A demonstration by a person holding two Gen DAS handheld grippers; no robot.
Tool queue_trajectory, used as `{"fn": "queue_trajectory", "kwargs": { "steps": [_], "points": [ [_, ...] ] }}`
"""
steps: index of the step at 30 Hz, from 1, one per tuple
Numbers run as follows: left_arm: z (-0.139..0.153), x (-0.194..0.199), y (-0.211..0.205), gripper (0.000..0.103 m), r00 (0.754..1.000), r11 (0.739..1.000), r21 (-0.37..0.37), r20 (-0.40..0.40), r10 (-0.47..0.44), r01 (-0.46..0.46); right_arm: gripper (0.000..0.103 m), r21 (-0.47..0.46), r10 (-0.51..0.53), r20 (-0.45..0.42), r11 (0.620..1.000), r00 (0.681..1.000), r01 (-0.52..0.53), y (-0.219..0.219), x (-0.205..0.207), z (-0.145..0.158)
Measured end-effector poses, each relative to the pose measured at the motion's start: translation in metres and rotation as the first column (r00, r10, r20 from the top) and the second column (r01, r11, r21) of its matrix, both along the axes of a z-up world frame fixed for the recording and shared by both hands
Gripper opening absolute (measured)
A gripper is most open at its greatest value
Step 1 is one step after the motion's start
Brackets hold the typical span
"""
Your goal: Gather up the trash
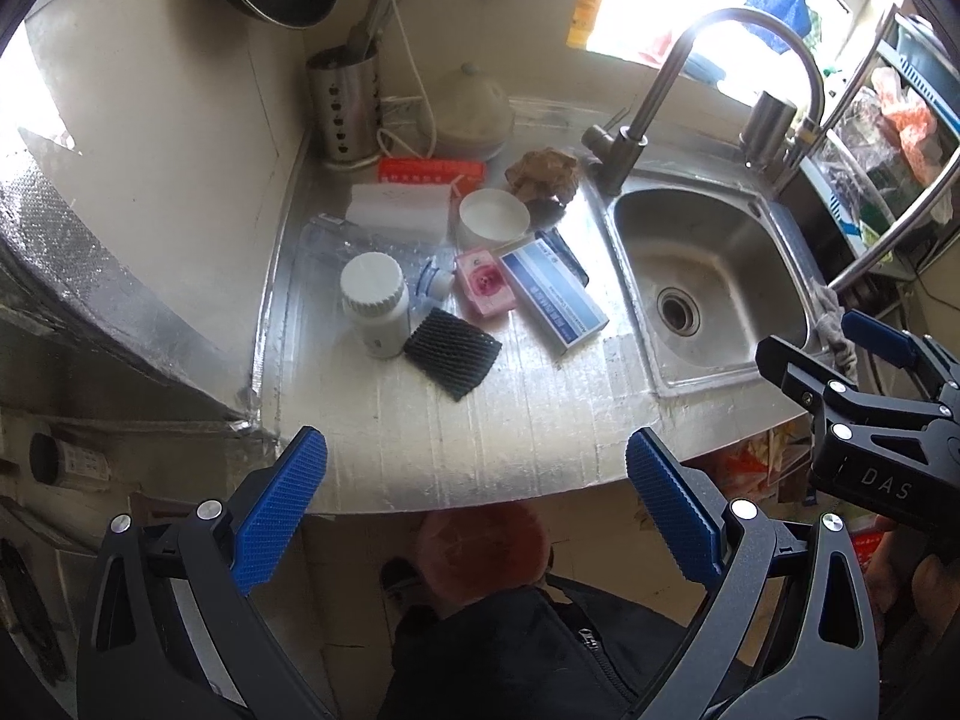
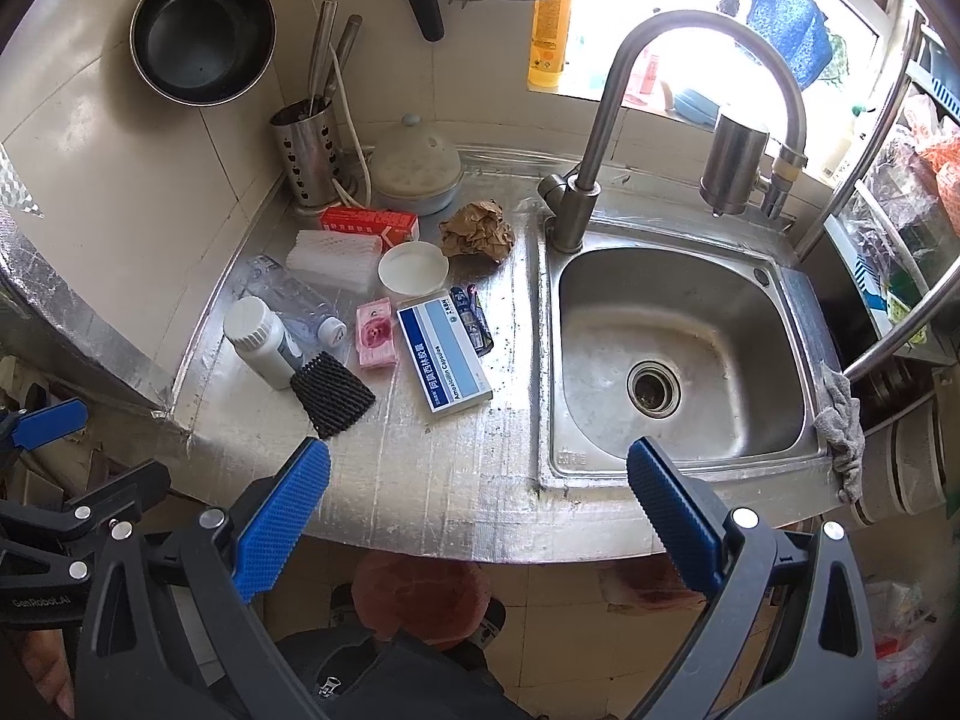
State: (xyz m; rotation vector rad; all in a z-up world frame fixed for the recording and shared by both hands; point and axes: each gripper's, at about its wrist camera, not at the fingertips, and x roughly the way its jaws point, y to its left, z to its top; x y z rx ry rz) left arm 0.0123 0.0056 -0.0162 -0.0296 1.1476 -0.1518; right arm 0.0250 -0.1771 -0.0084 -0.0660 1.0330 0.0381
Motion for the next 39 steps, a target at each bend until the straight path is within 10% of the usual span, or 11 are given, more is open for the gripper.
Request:
{"fn": "queue_trajectory", "kwargs": {
  "steps": [39],
  "points": [
    [-0.114,0.073,0.02,0.097,1.0,0.999,0.017,0.004,-0.028,0.028,0.098,0.0,0.161,-0.088,0.987,0.983,-0.161,0.011,0.1,-0.12]
  ]
}}
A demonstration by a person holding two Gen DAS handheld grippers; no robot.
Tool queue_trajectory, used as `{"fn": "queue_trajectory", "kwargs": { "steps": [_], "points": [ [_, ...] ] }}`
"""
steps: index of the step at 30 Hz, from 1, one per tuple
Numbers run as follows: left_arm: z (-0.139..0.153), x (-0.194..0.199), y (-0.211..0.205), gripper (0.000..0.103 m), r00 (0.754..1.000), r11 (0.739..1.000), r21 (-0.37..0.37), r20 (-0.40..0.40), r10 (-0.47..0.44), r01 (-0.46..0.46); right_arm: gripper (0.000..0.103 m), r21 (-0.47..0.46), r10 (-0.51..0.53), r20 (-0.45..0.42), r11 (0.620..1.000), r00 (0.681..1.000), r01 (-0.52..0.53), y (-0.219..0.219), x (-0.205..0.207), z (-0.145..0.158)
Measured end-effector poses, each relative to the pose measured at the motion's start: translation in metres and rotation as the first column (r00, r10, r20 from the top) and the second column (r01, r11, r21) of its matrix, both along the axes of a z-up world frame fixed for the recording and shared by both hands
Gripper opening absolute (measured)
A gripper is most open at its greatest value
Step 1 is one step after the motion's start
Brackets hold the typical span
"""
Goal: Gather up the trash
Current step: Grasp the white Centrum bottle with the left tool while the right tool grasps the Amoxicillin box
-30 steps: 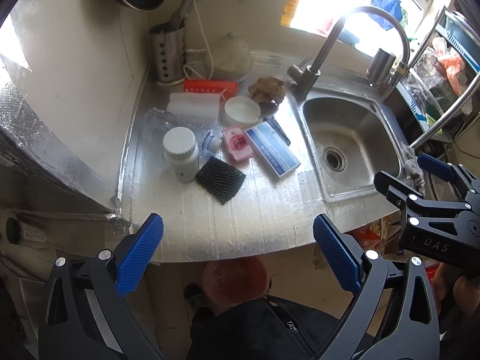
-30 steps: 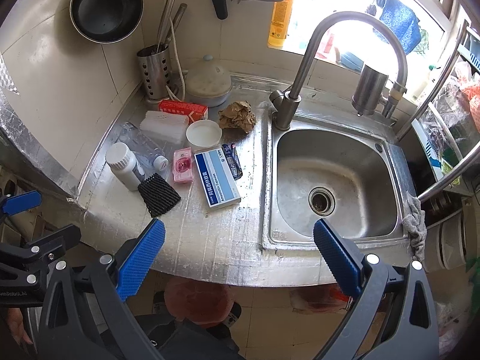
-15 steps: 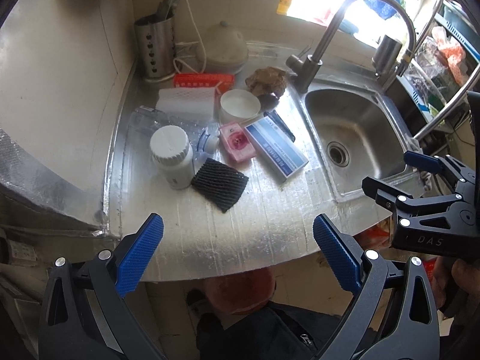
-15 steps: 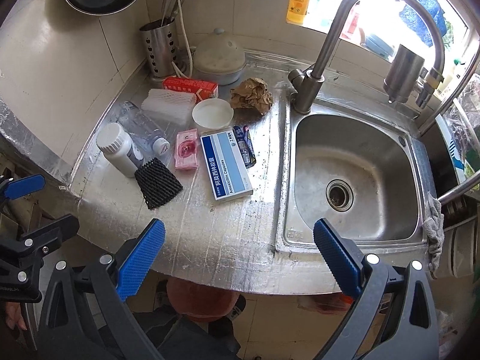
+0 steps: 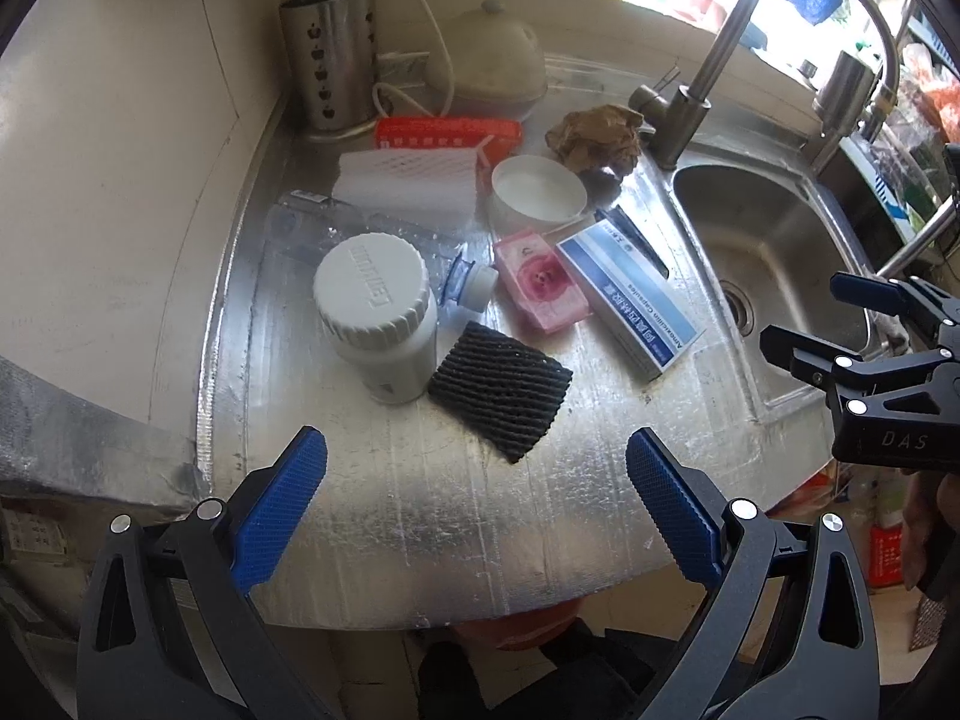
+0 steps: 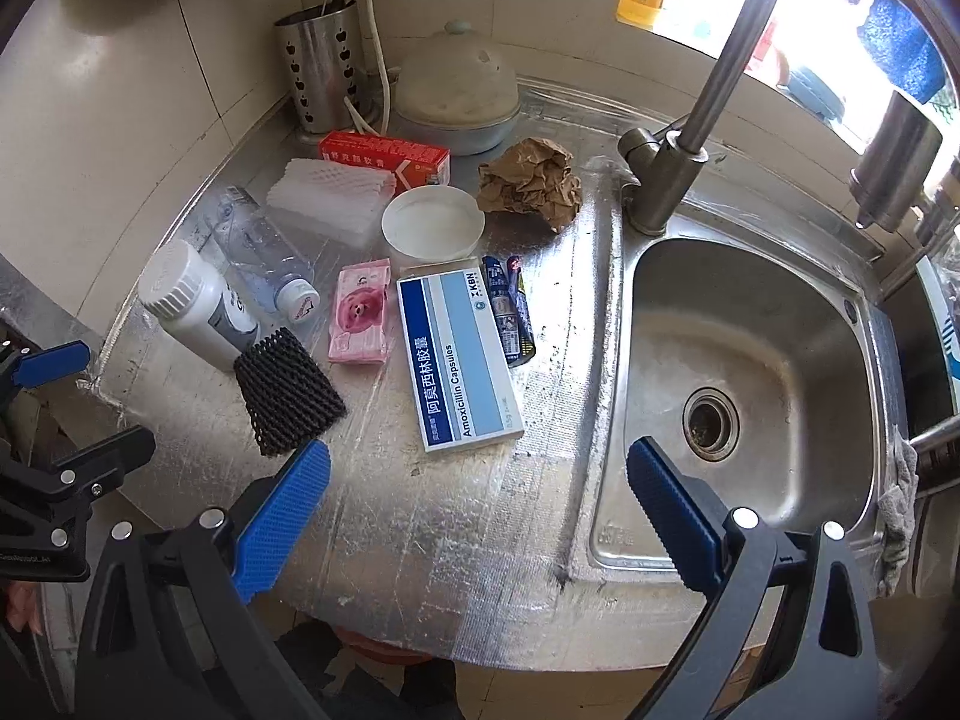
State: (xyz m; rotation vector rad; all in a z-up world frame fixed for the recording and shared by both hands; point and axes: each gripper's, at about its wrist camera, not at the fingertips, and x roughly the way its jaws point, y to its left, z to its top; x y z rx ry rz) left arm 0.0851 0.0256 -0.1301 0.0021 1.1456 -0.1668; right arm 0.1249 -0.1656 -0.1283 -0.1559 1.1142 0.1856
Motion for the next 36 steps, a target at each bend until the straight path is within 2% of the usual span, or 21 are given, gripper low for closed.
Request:
{"fn": "queue_trajectory", "kwargs": {
  "steps": [20,36],
  "points": [
    [-0.056,0.048,0.0,0.097,1.0,1.0,0.008,0.001,-0.011,0.011,0.098,-0.01,0.04,-0.051,0.999,0.998,-0.04,0.008,0.05,-0.061],
    [-0.073,0.055,0.002,0.097,1.0,1.0,0.016,0.011,-0.026,0.026,0.098,-0.069,0.061,-0.112,0.995,0.992,-0.069,0.018,0.068,-0.106]
  ]
}}
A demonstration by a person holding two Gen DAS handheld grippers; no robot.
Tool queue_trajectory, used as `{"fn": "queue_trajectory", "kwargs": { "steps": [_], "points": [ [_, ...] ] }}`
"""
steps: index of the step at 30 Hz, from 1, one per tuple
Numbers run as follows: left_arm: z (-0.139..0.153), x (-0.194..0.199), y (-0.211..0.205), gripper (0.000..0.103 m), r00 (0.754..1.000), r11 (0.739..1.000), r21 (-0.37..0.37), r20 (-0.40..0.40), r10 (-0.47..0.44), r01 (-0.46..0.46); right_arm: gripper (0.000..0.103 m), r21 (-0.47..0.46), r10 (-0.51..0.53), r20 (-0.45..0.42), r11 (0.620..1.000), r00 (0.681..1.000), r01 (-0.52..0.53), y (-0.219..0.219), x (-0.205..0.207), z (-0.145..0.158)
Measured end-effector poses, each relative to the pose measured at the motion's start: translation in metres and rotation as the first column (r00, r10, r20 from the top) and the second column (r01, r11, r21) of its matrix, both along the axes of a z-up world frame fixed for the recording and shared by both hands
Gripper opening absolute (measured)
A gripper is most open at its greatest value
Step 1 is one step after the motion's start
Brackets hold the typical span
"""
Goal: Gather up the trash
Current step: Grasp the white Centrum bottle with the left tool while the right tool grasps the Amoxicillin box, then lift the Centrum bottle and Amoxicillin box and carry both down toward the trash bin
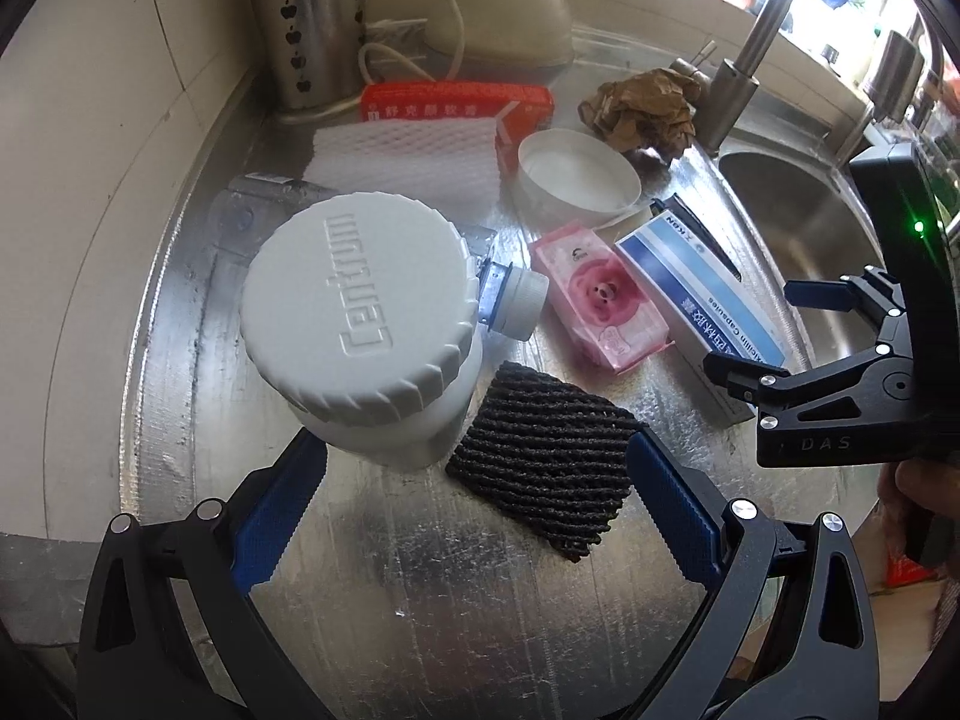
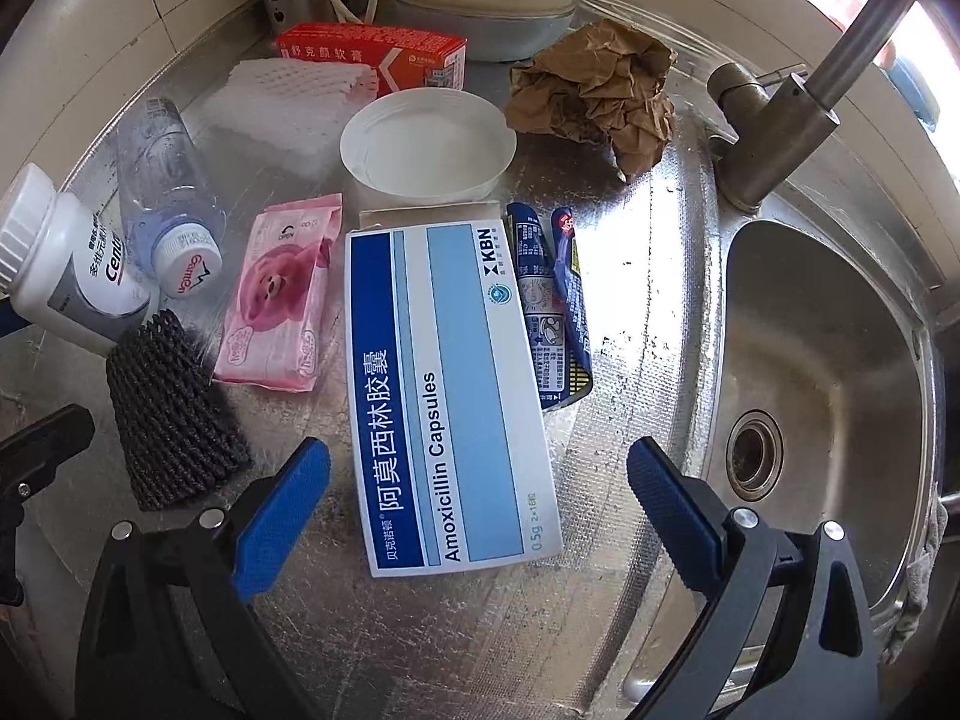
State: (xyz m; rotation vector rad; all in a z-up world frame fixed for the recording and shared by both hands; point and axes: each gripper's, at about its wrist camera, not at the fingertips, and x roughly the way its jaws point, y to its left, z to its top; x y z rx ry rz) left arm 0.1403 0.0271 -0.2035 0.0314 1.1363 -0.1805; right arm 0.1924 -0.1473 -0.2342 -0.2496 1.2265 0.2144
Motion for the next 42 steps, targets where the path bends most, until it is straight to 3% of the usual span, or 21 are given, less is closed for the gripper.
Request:
{"fn": "queue_trajectory", "kwargs": {
  "steps": [20,26,31,37,42],
  "points": [
    [-0.019,0.015,0.0,0.095,0.999,1.0,-0.018,0.035,-0.001,0.002,0.094,0.014,-0.017,-0.028,1.0,0.999,0.017,-0.012,0.011,-0.028],
    [-0.021,0.02,0.0,0.085,0.999,1.0,-0.017,0.038,0.0,0.001,0.09,0.025,-0.024,-0.031,0.999,0.999,0.025,-0.006,0.014,-0.028],
    [-0.024,0.022,0.002,0.06,1.0,1.0,-0.012,0.025,0.013,-0.013,0.088,0.027,-0.029,-0.03,0.999,0.999,0.03,0.0,0.014,-0.025],
    [-0.025,0.022,0.001,0.06,0.999,1.0,-0.017,0.032,0.014,-0.013,0.085,0.039,-0.034,-0.034,0.999,0.999,0.036,0.0,0.011,-0.022],
    [-0.024,0.021,0.001,0.06,0.999,0.999,-0.026,0.035,0.024,-0.023,0.07,0.072,-0.04,-0.046,0.996,0.998,0.043,-0.002,0.011,-0.018]
  ]
}}
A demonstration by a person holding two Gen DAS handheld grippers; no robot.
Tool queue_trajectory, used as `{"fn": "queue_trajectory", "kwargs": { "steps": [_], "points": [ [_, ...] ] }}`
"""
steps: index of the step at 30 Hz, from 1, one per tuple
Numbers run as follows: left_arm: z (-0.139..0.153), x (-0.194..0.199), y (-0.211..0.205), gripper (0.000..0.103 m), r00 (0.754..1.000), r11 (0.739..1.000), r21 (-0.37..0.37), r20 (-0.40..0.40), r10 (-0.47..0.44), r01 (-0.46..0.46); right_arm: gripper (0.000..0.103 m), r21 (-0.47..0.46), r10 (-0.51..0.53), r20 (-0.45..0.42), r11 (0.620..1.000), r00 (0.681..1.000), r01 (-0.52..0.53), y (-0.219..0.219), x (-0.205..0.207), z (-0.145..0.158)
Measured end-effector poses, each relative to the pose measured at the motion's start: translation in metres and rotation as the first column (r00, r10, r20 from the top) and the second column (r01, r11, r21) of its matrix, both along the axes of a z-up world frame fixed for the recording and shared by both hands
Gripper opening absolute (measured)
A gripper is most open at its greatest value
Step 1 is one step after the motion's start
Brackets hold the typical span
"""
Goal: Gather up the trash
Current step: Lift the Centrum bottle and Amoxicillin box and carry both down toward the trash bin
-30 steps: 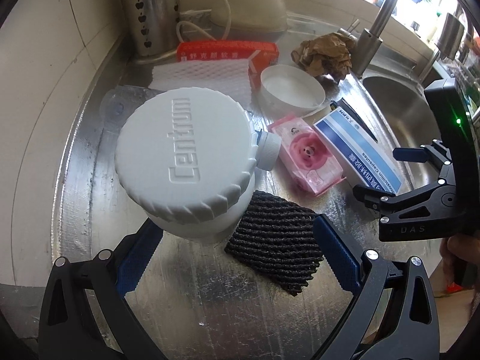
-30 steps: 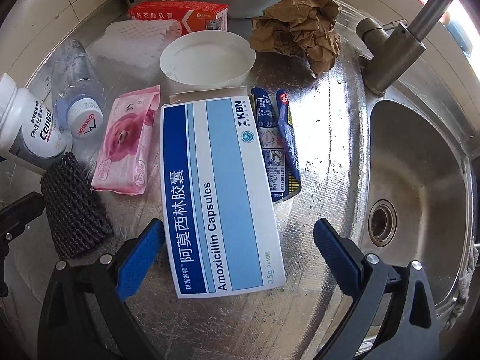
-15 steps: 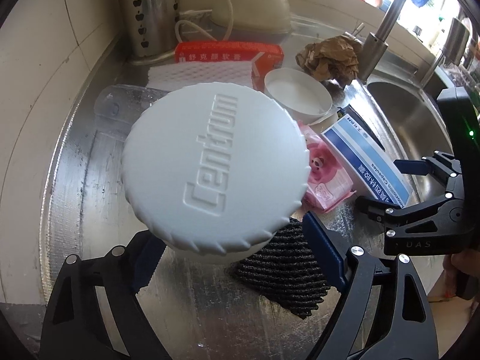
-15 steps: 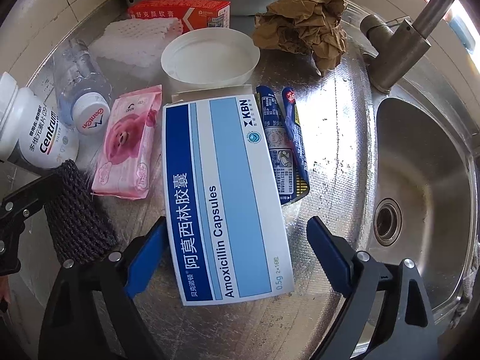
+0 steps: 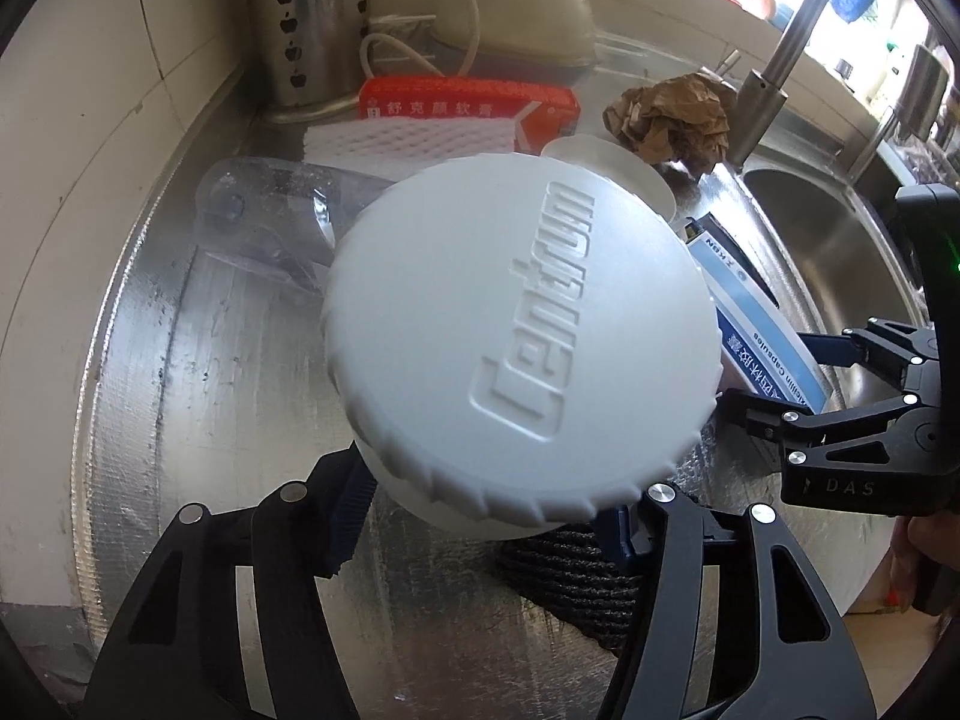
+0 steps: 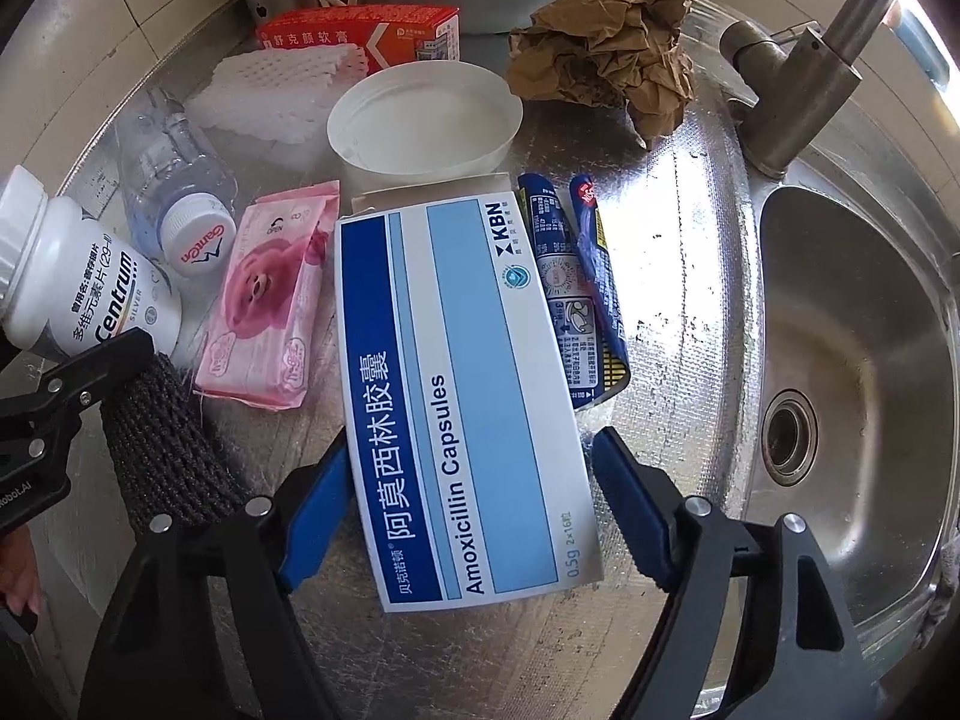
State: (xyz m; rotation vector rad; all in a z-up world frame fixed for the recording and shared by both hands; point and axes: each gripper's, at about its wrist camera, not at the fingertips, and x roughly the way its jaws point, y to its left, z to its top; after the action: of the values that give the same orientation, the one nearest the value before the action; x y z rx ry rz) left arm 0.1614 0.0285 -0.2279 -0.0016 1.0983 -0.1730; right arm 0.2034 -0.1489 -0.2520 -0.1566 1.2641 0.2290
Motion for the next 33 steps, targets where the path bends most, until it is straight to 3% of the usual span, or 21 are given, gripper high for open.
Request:
{"fn": "queue_trajectory", "kwargs": {
  "steps": [21,33],
  "points": [
    [0.001,-0.006,0.002,0.059,1.0,1.0,-0.002,0.002,-0.002,0.002,0.07,0.068,-0.038,0.016,0.997,0.999,0.037,-0.019,-0.01,0.021],
    [0.019,-0.018,0.007,0.059,0.999,1.0,0.017,0.046,0.013,-0.014,0.07,0.083,-0.045,0.047,0.996,0.998,0.041,-0.014,-0.026,0.037]
  ]
}}
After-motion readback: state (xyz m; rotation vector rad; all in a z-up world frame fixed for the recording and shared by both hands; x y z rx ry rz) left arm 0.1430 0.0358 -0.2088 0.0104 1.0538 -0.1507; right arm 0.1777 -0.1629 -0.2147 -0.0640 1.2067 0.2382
